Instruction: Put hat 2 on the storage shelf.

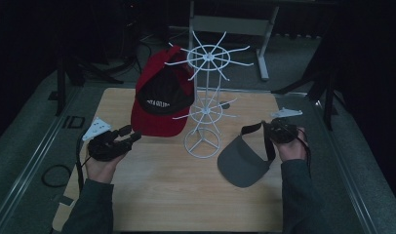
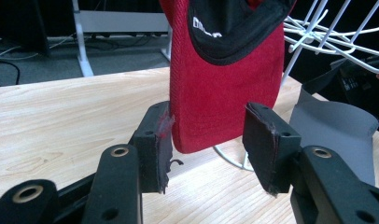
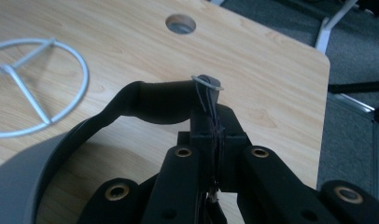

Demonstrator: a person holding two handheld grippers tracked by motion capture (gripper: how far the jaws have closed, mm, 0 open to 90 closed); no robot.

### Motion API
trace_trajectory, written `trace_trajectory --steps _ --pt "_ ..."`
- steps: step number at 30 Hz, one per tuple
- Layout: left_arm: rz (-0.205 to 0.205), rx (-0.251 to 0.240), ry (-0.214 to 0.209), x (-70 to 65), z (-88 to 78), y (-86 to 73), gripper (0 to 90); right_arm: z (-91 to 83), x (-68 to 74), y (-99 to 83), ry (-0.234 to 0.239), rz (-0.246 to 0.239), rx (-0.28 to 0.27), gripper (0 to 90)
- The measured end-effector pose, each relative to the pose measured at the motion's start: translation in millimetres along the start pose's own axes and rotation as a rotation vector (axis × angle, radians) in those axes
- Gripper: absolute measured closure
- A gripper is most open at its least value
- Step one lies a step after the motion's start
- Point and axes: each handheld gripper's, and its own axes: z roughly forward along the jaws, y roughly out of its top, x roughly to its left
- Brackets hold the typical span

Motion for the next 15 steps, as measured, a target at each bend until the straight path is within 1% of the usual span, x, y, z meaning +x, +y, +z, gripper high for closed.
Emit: trace_trajectory --steps 7,15 --pt "0.001 -0.001 -0.001 -0.1 0.5 -0.1 52.7 -6.8 -4.2 9.3 0.003 -0.022 -0.027 88.4" --pt "0.001 -0.001 -0.001 0.3 -0.1 0.0 52.5 -18.0 -5.2 19.7 0.004 -0.038 -0.075 88.4"
